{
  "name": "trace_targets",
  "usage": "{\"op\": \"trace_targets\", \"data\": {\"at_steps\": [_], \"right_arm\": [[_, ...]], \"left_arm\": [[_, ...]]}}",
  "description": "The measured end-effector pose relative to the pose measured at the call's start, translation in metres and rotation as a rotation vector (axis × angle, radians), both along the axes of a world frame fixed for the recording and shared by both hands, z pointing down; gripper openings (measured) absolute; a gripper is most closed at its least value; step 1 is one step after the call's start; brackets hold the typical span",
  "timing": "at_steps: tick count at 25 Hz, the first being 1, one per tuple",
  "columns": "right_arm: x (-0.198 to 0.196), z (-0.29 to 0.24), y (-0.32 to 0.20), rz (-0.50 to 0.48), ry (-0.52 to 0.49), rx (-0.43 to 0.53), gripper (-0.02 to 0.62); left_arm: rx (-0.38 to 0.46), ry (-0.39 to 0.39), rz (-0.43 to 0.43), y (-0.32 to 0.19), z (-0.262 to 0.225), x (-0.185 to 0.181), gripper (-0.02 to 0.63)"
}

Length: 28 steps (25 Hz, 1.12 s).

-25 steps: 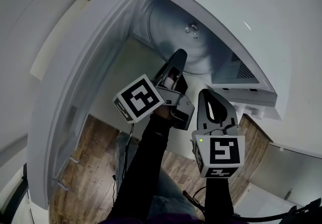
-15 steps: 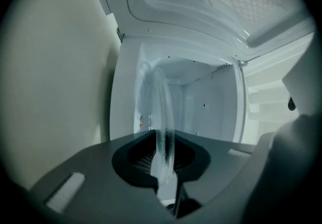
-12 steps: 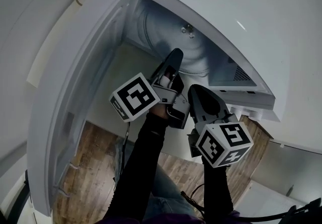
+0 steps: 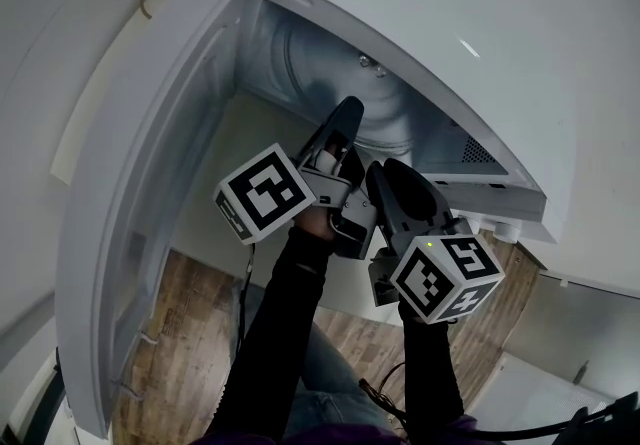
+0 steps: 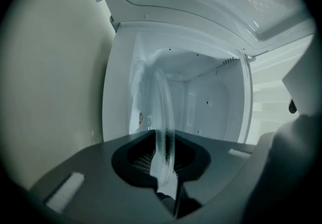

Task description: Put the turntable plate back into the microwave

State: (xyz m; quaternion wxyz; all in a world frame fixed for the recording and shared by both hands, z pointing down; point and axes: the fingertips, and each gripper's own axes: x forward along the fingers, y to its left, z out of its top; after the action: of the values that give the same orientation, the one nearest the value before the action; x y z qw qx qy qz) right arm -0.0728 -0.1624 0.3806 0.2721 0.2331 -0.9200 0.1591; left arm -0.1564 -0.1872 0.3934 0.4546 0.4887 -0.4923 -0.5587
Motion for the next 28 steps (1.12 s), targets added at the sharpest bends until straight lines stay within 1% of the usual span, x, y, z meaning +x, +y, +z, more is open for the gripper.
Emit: {"op": "trace_targets", "data": {"at_steps": [2, 5, 7, 13, 18, 19, 23, 28], "right_arm": [[0.000, 0.000, -0.003, 0.006, 0.009, 0.015, 0.084], [-0.001, 0.000, -0.005, 0.024, -0.009, -0.006, 0.084], [-0.002, -0.001, -0.007, 0.031, -0.011, 0.000, 0.084], [-0.004, -0.007, -0.012, 0.020, -0.018, 0.017, 0.084], [-0.005, -0.008, -0.013, 0.005, -0.040, 0.018, 0.084], [-0.005, -0.008, -0.012, -0.002, -0.053, 0.005, 0.084], [-0.011, -0.006, -0.006, -0.027, -0.127, -0.098, 0.084], [-0.014, -0.004, -0.007, -0.014, -0.173, -0.161, 0.084]], "left_arm": [[-0.016, -0.001, 0.001, -0.001, 0.000, -0.001, 0.052], [-0.036, 0.003, 0.004, -0.002, 0.001, -0.001, 0.052], [-0.050, 0.009, 0.001, -0.004, 0.001, -0.003, 0.054], [-0.078, 0.022, 0.001, -0.007, 0.001, -0.004, 0.054], [-0.104, 0.006, 0.010, -0.009, 0.002, -0.003, 0.044], [-0.106, 0.008, 0.014, -0.009, 0.002, -0.002, 0.044], [-0.107, 0.010, 0.019, -0.008, 0.002, -0.002, 0.044], [-0.103, 0.018, 0.021, -0.008, 0.002, -0.002, 0.044]]}}
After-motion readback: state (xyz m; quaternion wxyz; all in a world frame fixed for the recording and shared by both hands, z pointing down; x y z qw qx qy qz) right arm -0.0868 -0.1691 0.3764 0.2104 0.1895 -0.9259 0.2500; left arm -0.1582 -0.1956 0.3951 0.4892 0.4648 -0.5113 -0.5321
